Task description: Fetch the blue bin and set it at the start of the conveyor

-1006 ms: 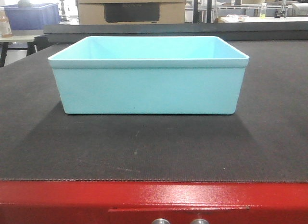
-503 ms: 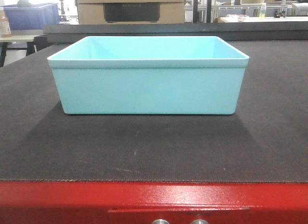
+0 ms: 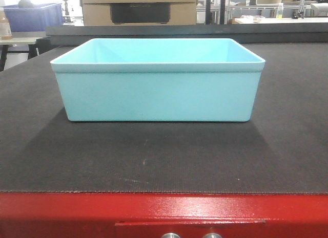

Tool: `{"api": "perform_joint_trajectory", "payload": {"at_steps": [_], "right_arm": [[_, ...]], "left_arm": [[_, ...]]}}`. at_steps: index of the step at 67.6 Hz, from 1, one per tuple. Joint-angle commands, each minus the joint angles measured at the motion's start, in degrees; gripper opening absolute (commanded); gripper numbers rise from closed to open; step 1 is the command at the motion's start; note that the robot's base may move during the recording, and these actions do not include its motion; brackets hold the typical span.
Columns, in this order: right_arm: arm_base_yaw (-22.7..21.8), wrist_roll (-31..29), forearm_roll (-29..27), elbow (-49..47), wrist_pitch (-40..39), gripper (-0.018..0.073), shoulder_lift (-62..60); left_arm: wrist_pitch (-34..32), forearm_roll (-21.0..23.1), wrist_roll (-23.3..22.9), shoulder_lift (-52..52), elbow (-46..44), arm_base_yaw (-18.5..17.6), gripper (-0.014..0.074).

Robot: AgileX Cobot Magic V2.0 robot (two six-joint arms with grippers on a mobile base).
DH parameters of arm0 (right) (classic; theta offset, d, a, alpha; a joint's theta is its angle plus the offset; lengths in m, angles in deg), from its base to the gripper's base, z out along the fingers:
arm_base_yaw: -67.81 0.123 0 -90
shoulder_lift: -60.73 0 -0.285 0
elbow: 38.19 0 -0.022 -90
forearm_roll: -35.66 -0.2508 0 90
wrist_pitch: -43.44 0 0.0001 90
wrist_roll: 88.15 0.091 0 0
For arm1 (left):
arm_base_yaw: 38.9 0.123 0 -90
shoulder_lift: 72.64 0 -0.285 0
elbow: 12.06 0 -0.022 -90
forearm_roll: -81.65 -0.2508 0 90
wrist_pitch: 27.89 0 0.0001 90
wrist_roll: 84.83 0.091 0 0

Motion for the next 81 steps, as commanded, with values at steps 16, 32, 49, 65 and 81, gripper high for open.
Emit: {"api": "perform_joint_trajectory", "payload": {"at_steps": [16, 32, 49, 65, 81], "right_arm": [[-4.01, -4.59, -5.64, 1.03, 4.19, -0.0162, -2.93], [-10.87, -4.94, -6.37, 13.12, 4.07, -0.0162, -13.59], [-10.87, -4.94, -6.37, 26.15, 1.53, -0.0162, -24.69], [-10.87, -4.94, -6.22, 26.15, 2.35, -0.0162, -24.69], [-10.87, -4.94, -6.22, 26.15, 2.07, -0.0162, -24.69]], "left_arm": [[-1.37, -0.03, 0.22, -0.33, -0.07, -0.36, -0.0111], [-1.37, -0.03, 0.22, -0.33, -0.07, -0.36, -0.0111], [-1.37, -0.03, 0.22, -0.33, -0.07, -0.36, -0.0111], [-1.37, -0.03, 0.22, -0.33, -0.07, -0.36, -0.0111], [-1.37, -0.03, 0.22, -0.33, -0.07, -0.36, -0.0111]]}}
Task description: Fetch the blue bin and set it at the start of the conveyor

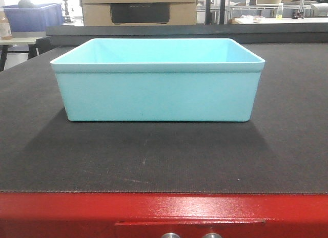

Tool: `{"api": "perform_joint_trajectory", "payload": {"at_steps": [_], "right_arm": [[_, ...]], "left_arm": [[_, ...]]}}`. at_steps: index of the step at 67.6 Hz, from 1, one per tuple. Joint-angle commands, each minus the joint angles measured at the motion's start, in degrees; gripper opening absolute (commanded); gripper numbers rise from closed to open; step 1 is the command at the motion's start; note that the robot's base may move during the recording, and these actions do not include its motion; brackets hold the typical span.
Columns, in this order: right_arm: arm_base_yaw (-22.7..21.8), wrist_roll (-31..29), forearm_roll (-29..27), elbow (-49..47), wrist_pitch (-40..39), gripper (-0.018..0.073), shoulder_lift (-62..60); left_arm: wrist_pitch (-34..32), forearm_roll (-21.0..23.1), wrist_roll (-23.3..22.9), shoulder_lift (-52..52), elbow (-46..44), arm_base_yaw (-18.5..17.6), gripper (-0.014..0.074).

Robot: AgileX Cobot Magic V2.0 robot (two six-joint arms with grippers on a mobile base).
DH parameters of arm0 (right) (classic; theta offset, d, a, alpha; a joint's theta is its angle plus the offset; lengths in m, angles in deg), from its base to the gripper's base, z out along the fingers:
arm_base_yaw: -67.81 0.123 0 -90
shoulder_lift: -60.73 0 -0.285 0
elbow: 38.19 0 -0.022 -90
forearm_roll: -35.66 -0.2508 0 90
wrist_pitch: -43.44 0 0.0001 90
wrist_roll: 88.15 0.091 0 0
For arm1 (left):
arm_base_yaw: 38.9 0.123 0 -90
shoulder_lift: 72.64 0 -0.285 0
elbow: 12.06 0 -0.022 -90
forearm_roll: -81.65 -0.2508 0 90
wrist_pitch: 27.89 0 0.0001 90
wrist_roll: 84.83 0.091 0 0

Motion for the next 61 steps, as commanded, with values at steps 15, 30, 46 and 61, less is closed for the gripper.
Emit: {"api": "perform_joint_trajectory", "payload": {"at_steps": [15, 30, 46, 61], "right_arm": [[-0.37, -0.35, -0.17, 0.00, -1.43, -0.0162, -0.40], [-0.37, -0.35, -0.17, 0.00, -1.43, -0.0162, -0.40], [-0.37, -0.35, -0.17, 0.00, -1.43, -0.0162, -0.40], [-0.37, -0.35, -0.17, 0.00, -1.43, -0.0162, -0.40]], "left_arm": [[-1.24, -0.03, 0.12, -0.33, -0.07, -0.36, -0.0111], [-1.24, -0.03, 0.12, -0.33, -0.07, -0.36, -0.0111], [-1.24, -0.03, 0.12, -0.33, -0.07, -0.36, -0.0111], [-1.24, -0.03, 0.12, -0.33, -0.07, -0.36, -0.0111]]}}
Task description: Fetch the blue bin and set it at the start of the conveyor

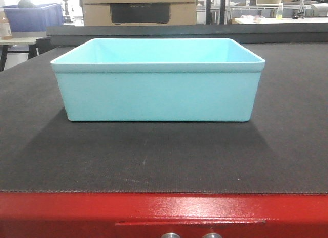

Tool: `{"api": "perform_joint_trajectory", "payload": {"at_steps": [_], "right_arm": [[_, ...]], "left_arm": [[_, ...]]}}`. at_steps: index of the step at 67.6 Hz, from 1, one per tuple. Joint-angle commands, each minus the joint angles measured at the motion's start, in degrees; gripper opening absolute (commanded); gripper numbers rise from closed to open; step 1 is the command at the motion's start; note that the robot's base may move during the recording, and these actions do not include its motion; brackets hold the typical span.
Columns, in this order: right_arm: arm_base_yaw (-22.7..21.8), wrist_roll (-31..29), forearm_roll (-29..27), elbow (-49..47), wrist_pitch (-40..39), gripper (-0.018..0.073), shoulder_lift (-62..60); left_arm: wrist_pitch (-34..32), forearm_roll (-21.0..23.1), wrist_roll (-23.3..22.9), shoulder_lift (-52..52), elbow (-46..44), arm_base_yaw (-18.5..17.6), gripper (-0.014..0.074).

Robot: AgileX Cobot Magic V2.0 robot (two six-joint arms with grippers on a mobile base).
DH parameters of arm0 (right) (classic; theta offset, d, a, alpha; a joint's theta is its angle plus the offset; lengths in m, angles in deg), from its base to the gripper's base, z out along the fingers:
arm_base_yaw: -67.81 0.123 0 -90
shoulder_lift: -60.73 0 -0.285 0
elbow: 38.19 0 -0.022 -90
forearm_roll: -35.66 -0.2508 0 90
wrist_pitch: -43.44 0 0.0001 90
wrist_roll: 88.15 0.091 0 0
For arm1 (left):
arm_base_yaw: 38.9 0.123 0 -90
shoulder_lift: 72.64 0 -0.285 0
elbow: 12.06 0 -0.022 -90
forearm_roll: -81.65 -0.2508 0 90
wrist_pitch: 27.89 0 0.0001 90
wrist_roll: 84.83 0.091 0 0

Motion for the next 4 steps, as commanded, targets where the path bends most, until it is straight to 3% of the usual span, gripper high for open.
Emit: {"api": "perform_joint_trajectory", "payload": {"at_steps": [1, 4], "right_arm": [[-0.37, -0.35, -0.17, 0.00, -1.39, -0.0162, -0.18], [-0.37, -0.35, -0.17, 0.00, -1.39, -0.0162, -0.18]], "left_arm": [[-1.15, -0.03, 0.12, -0.33, -0.07, -0.36, -0.0111], [-1.15, -0.03, 0.12, -0.33, -0.07, -0.36, -0.0111]]}}
